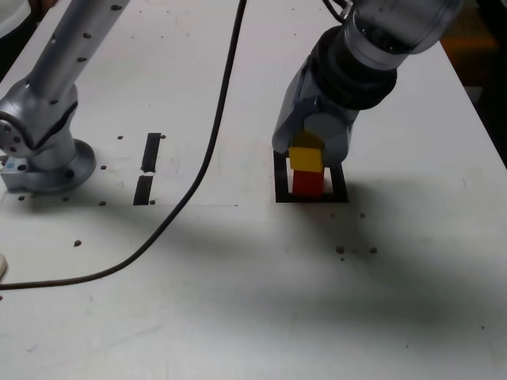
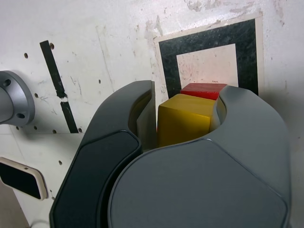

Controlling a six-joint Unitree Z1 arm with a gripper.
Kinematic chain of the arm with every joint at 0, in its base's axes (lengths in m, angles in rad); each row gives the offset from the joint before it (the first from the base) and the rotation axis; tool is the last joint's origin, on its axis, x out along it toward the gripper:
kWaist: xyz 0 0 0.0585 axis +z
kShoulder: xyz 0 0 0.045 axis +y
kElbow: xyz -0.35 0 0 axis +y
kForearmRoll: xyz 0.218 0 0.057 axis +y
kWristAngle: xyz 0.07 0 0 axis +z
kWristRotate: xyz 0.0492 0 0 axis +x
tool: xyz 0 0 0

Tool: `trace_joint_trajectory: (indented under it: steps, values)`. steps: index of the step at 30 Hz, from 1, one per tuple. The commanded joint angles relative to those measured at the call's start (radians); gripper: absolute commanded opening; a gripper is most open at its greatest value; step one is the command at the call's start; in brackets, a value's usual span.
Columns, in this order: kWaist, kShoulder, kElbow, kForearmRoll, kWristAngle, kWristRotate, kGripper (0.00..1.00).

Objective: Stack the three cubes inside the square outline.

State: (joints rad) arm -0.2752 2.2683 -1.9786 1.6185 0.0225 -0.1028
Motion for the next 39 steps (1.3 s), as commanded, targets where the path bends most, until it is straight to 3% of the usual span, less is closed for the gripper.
trace_joint_trajectory:
  steps: [1, 4, 6, 12, 14, 24, 31, 35, 39]
  values:
    - [0.002, -0.006, -0.002, 0.021, 0.005, -0.004, 0.18]
    - [0.002, -0.005, -0.002, 0.021, 0.015, -0.01, 0.21]
    - [0.002, -0.005, -0.001, 0.021, 0.019, -0.013, 0.29]
    - [0.002, -0.008, 0.017, 0.021, 0.015, -0.002, 0.87]
    - [0.002, -0.013, 0.023, 0.021, 0.009, 0.0, 0.97]
    - [0.004, -0.062, 0.047, 0.021, -0.004, 0.001, 1.0]
    - [0.011, -0.184, 0.106, 0.021, -0.001, 0.036, 1.0]
    - [0.051, -0.21, 0.102, 0.021, 0.021, 0.148, 1.0]
    - [0.136, -0.212, 0.075, 0.021, 0.068, 0.308, 1.0]
